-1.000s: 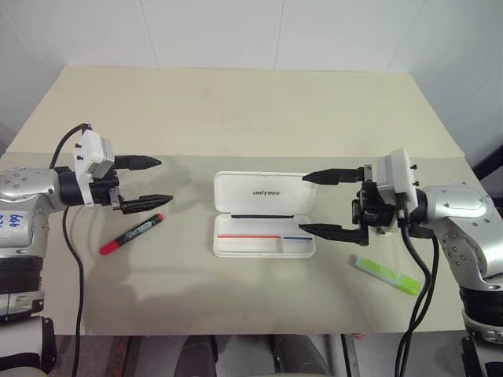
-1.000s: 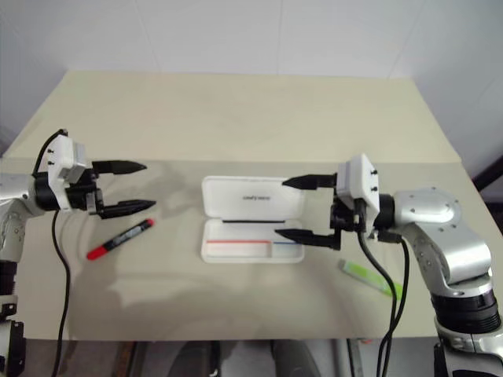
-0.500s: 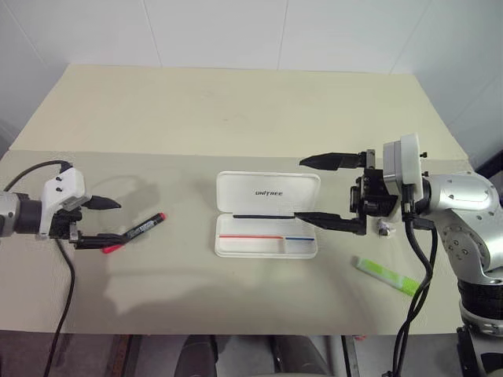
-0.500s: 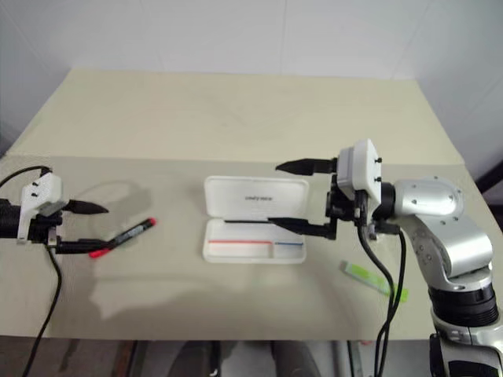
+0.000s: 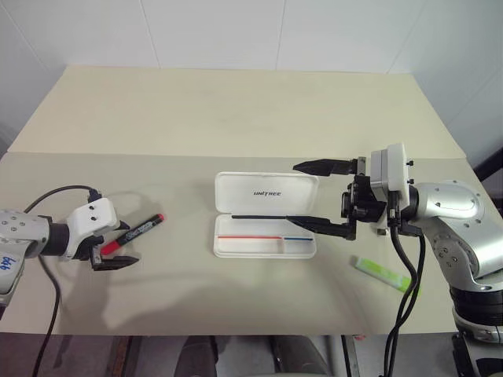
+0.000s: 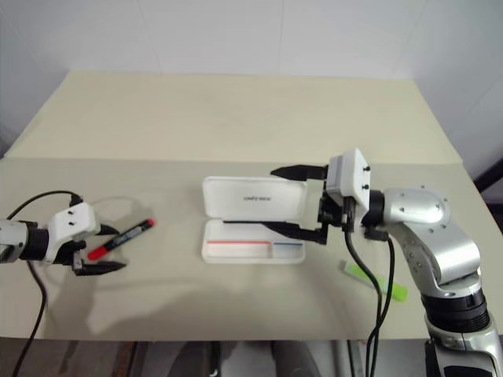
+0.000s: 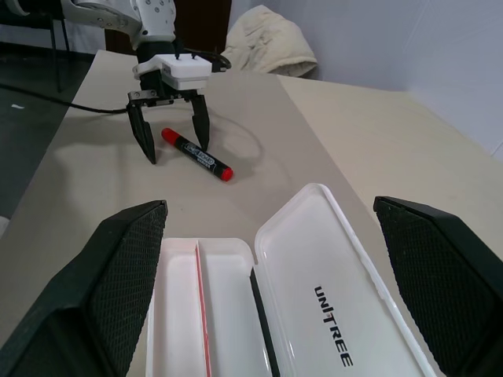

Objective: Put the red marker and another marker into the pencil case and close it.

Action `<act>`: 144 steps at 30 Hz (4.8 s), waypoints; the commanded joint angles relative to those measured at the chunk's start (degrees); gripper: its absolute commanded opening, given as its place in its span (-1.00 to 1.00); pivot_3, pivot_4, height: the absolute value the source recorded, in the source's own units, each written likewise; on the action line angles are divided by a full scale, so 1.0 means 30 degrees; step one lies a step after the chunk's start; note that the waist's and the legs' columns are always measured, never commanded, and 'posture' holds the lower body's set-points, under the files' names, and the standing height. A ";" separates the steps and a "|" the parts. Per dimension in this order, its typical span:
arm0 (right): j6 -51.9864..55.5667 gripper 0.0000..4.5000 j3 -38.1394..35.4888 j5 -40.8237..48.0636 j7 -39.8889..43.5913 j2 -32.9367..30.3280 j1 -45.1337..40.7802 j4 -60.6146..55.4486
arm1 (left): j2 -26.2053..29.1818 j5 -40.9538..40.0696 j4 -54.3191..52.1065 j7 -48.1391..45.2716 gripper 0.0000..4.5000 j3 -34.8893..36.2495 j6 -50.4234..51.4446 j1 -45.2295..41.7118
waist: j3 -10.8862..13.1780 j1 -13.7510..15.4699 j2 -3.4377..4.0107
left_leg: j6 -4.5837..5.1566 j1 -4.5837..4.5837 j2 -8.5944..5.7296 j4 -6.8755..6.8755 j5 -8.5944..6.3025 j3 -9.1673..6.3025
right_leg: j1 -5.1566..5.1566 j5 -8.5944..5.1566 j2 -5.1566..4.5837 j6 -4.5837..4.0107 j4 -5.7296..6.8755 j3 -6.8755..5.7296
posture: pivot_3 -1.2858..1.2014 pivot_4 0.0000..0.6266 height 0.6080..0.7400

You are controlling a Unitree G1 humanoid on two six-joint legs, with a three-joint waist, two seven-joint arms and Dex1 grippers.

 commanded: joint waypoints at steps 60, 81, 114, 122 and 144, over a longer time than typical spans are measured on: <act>-0.1463 1.00 -0.5302 -0.0628 -0.1557 -0.2897 0.5752 -0.1149 | -0.8317 0.0521 -0.0670 -0.1799 -0.75 -0.8024 0.2096 -1.2608 | -0.0016 0.0080 0.0016 | 0.0062 -0.0087 -0.0049 -0.0039 0.0204 -0.0002 | -0.0046 0.0281 0.0014 0.0103 -0.0154 0.0030 | 0.03 -0.52 1.00; -0.0608 1.00 -0.5678 0.0019 -0.3706 -0.2812 0.6626 -0.3134 | -1.2010 0.2882 0.2084 -0.0317 0.13 -0.9294 0.0118 -1.3562 | -0.0002 0.0166 -0.0009 | 0.0082 -0.0051 -0.0079 0.0021 0.0195 -0.0048 | 0.0086 0.0305 0.0011 0.0153 -0.0190 0.0047 | 0.03 -0.52 1.00; 1.6587 1.00 -1.2050 0.4409 -1.0203 -0.5697 0.9222 -0.6431 | -1.0520 -0.4492 0.3245 -0.4399 0.99 -0.1999 -0.3557 -1.3872 | -0.0001 0.0585 -0.0013 | 0.0122 -0.0067 -0.0075 0.0003 0.0170 -0.0046 | 0.0101 0.0304 -0.0011 0.0151 -0.0277 0.0029 | 0.03 -0.52 1.00; 2.2674 1.00 -1.7087 0.5397 -0.9226 -0.6695 1.1357 -0.8193 | -1.1321 -0.5275 0.3010 -0.4240 0.99 -0.1975 -0.3606 -1.2686 | -0.0003 0.0590 -0.0009 | 0.0153 -0.0069 -0.0072 -0.0016 0.0149 -0.0044 | 0.0114 0.0306 -0.0010 0.0157 -0.0330 0.0027 | 0.03 -0.52 1.00; 1.1297 1.00 -1.2337 -0.0522 -0.2949 -1.0002 1.7319 -0.5127 | -0.9436 -0.5488 0.0624 -0.5713 0.99 -0.2074 -0.2714 -1.2241 | 0.0001 0.0530 -0.0033 | 0.0163 -0.0067 -0.0071 -0.0013 0.0115 -0.0032 | 0.0189 0.0333 -0.0029 0.0206 -0.0513 0.0020 | 0.03 -0.52 1.00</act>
